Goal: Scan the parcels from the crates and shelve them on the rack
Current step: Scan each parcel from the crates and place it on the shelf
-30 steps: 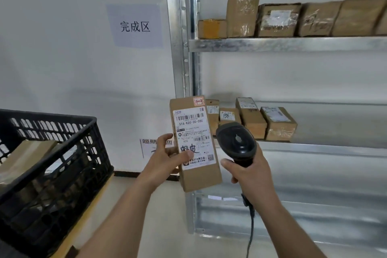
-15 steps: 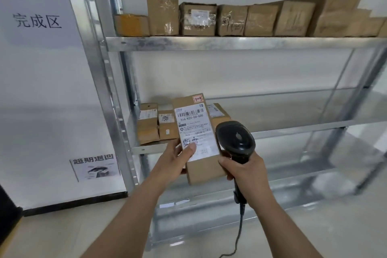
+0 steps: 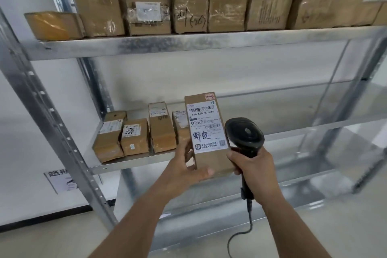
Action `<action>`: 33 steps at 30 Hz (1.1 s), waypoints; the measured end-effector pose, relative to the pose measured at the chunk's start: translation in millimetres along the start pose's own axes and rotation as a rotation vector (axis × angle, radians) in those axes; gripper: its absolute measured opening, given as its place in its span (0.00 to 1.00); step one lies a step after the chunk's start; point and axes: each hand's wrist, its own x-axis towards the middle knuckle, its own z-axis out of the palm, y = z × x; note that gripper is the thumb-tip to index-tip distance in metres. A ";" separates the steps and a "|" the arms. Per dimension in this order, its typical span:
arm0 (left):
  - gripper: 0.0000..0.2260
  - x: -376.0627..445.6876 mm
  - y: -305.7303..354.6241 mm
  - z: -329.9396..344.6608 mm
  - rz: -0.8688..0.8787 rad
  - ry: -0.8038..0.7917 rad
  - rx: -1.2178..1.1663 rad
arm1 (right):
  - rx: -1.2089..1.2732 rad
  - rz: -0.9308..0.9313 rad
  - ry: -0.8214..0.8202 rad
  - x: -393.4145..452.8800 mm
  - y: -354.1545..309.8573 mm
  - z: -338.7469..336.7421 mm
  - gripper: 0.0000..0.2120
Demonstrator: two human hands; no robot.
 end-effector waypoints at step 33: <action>0.30 156.0 -12.4 49.1 0.050 0.033 0.138 | -0.124 0.076 -0.076 177.1 40.8 -21.3 0.07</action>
